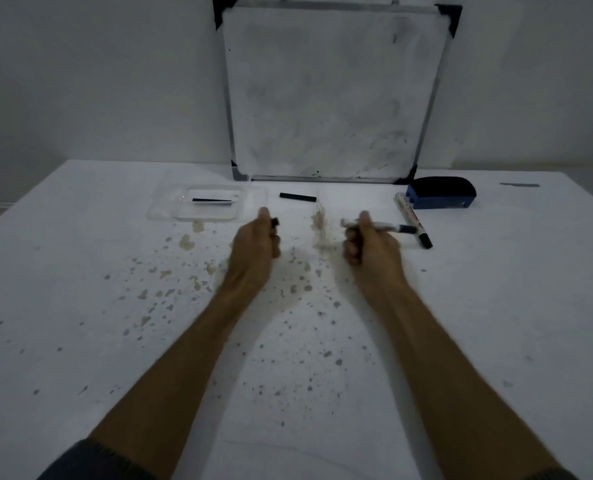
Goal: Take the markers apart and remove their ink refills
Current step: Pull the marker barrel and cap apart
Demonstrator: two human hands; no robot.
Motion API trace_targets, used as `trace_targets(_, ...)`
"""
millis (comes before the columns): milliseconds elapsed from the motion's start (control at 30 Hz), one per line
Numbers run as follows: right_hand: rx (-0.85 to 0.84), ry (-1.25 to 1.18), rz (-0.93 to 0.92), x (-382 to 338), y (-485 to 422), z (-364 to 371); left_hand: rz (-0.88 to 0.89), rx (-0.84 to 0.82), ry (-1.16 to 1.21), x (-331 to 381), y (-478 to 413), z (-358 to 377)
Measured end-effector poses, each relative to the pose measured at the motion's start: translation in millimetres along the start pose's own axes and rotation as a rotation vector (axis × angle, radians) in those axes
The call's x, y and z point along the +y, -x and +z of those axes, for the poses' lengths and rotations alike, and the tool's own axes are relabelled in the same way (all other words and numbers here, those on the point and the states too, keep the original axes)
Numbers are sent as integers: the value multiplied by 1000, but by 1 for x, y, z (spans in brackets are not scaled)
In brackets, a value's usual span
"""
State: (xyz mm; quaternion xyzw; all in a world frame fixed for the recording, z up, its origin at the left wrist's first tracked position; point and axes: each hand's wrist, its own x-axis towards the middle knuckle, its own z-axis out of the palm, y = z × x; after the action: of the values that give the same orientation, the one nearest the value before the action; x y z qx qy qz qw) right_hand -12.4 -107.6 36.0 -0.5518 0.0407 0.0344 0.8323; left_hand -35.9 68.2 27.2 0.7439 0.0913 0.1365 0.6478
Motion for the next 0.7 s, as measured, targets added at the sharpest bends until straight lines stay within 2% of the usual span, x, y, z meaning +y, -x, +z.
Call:
trace_targets(67, -8, 3, -61, -3, -5, -12, 1, 52, 48, -7, -7, -16)
trace_targets(167, -66, 175, -109, 3, -4, -8, 53, -17, -200, -8, -2, -4)
trace_targets(233, -74, 171, -96, 2, -5, -6, 119, -70, -376, -8, -1, 5)
trace_targets(333, -102, 151, -69, -2, -7, -9, 258, -50, -562, -15, -7, 1)
trace_targets(433, -128, 171, -46, 1, -6, -7, 330, -18, -601, -21, -8, -1)
trace_targets(700, -79, 139, -21, 3, -7, -7, 378, 19, -683, -23, -4, -1)
